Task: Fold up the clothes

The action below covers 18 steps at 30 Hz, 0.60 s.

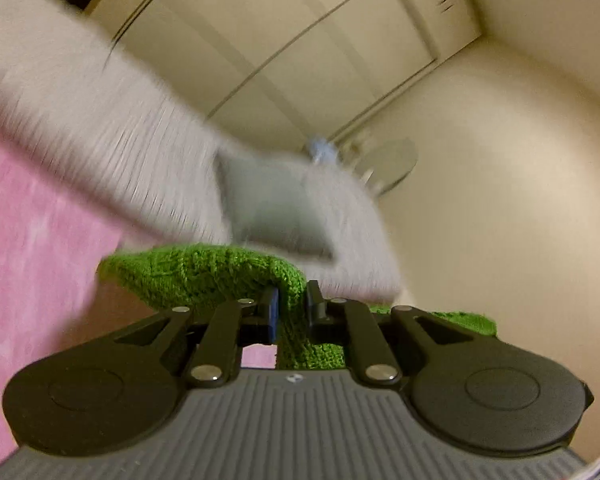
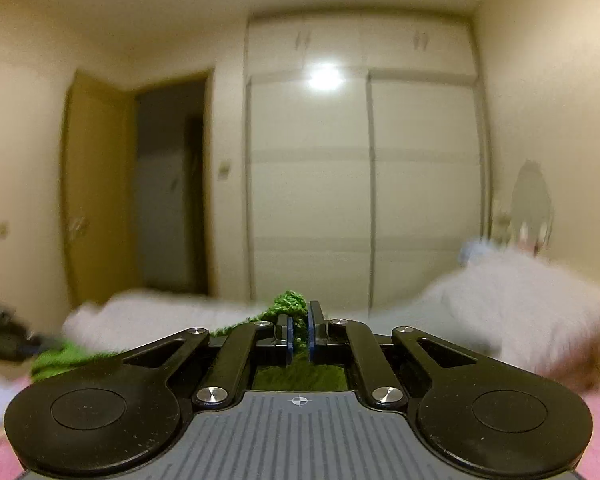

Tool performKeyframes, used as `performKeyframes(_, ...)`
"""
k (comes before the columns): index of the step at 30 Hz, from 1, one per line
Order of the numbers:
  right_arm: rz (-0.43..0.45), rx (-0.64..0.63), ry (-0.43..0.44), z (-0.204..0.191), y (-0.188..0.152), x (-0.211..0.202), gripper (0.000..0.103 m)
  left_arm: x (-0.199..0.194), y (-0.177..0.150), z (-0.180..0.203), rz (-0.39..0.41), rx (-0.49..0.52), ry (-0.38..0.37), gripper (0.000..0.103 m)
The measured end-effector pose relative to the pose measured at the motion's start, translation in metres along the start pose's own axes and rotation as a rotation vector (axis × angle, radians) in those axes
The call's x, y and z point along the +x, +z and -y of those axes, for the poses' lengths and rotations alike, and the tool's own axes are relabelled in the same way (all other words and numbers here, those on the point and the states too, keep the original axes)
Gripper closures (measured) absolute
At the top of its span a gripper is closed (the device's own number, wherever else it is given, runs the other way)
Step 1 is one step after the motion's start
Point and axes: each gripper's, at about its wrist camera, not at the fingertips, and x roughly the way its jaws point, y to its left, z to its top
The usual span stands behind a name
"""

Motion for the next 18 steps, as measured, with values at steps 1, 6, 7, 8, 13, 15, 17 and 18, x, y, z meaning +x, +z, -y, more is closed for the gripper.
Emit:
performKeyframes(1,-0.082,-0.011,0.018,0.002,-0.02,-0.017,0.098,0.0,-0.023,-0.007,-0.054,-0.018,0.039,0.091)
performKeyframes(6,-0.795,-0.108,0.062,0.003,-0.148,-0.051,0.097,-0.002,-0.138,-0.056,-0.344,-0.131,0.368,0.093)
performKeyframes(7,-0.917,-0.104,0.032,0.007,-0.171,-0.052,0.097,-0.005,-0.155,-0.062,-0.374,-0.151,0.421,0.093)
performKeyframes(8,-1.019,-0.092,0.007,0.012,-0.191,-0.054,0.097,-0.008,-0.166,-0.064,-0.389,-0.148,0.471,0.093)
performKeyframes(13,-0.977,0.106,-0.034,0.057,-0.195,-0.064,0.092,-0.001,-0.191,-0.039,-0.401,-0.07,0.592,0.086)
performKeyframes(15,-0.94,0.128,-0.029,0.073,-0.182,-0.059,0.084,0.006,-0.192,-0.023,-0.377,-0.053,0.604,0.085)
performKeyframes(17,-0.912,0.139,-0.023,0.087,-0.173,-0.055,0.075,0.006,-0.201,-0.008,-0.354,-0.033,0.615,0.08)
performKeyframes(18,-0.906,0.152,-0.016,0.091,-0.176,-0.057,0.069,0.004,-0.208,-0.001,-0.344,-0.024,0.621,0.08)
